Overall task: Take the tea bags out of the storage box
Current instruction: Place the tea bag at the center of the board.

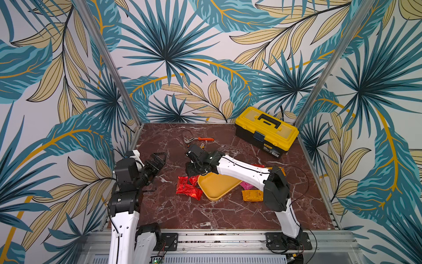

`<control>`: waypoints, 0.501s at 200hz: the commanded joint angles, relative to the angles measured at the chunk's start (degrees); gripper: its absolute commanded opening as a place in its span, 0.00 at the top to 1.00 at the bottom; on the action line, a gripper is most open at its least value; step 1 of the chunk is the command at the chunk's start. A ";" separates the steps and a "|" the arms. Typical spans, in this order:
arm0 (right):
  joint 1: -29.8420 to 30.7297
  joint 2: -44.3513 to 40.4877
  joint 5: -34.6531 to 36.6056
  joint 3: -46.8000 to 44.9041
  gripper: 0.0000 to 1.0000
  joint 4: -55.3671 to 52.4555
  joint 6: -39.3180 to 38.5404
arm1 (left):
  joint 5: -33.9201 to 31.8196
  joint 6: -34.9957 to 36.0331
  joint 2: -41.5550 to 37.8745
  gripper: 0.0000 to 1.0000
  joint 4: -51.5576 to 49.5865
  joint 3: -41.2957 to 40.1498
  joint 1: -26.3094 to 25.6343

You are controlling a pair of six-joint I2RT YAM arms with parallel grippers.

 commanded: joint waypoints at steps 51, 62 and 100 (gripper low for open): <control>-1.97 -29.63 27.61 -17.26 0.19 5.56 -9.95 | -18.44 13.38 13.64 0.00 3.84 11.54 -16.26; -2.07 -34.46 34.76 -20.75 0.13 8.02 -10.46 | -17.78 15.70 15.41 0.00 5.19 12.33 -16.27; -2.11 -51.93 42.11 -50.27 0.01 53.12 -32.94 | -25.84 20.21 15.47 0.00 15.13 10.19 -16.34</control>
